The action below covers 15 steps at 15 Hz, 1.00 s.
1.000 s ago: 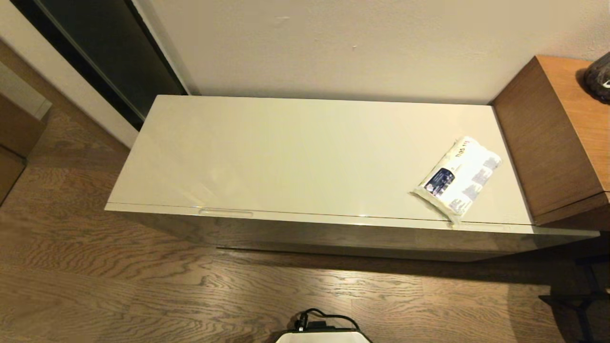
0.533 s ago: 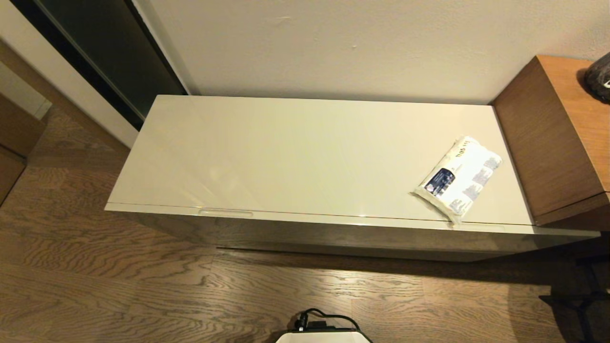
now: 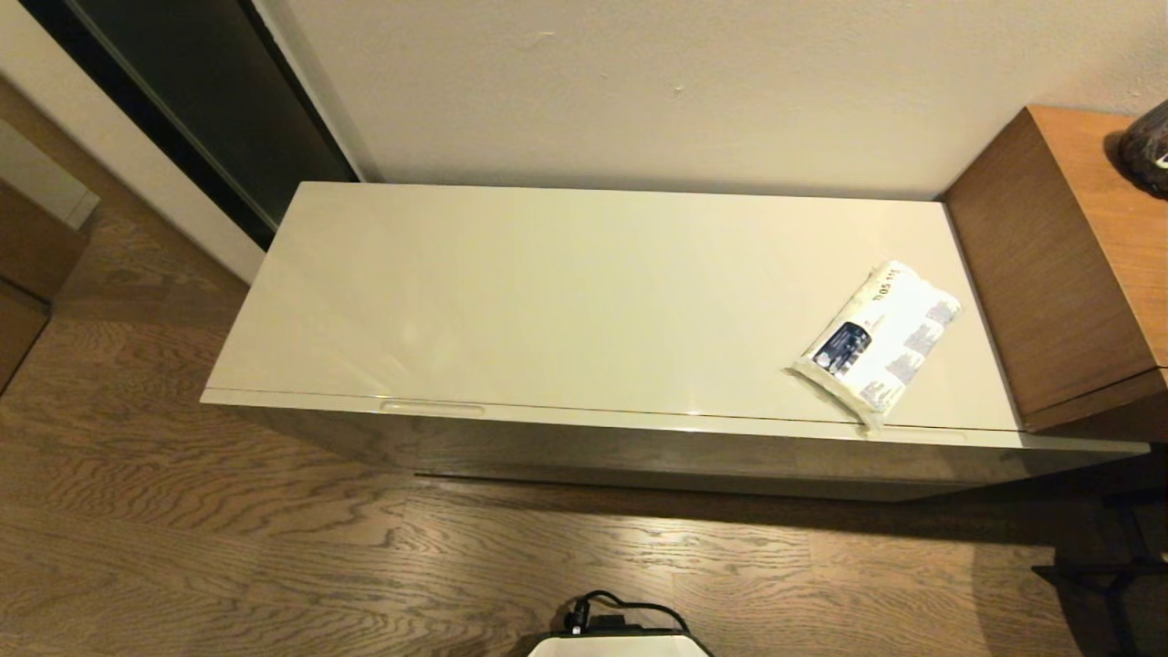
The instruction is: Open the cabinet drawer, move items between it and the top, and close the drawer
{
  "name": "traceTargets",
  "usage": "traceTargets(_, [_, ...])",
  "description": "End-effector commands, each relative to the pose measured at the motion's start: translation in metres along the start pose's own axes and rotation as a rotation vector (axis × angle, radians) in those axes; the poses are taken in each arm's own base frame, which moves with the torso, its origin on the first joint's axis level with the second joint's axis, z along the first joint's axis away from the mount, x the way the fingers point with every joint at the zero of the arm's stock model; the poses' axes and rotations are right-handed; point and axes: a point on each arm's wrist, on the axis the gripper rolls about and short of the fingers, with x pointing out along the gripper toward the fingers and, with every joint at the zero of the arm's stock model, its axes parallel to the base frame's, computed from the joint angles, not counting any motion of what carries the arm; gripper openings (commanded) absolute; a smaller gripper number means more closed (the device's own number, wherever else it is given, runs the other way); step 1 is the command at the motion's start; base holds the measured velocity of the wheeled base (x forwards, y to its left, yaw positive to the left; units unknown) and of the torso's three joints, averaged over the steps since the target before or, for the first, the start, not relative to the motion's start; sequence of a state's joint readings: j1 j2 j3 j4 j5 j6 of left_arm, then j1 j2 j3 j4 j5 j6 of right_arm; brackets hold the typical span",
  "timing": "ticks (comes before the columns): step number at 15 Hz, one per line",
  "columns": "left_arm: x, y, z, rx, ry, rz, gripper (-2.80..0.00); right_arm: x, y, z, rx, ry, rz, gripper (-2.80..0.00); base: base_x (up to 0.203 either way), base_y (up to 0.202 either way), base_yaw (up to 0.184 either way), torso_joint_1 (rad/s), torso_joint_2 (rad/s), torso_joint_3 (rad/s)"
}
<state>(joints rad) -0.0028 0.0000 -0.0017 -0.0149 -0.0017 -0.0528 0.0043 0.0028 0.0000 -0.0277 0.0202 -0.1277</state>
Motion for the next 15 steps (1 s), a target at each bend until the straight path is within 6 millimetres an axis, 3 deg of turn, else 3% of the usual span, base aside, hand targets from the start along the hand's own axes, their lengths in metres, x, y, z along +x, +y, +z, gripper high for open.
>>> traceTargets(1, [0.0,0.0,0.0,-0.001,0.0,0.0,-2.8,0.0002,0.0003,-0.0013,0.002,0.012,0.006,-2.8,0.0,0.0,0.0,0.0,0.0,0.0])
traceTargets(5, [0.0,0.0,0.0,-0.001,0.0,0.0,-2.8,-0.0003,0.0005,-0.0055,0.1,0.066,-0.005,-2.8,0.0,0.0,0.0,0.0,0.0,0.0])
traceTargets(15, [0.0001,0.0,0.0,-0.001,0.001,0.0,-2.8,0.0002,0.0005,-0.0055,0.11,0.056,-0.007,-2.8,0.0,0.0,0.0,0.0,0.0,0.0])
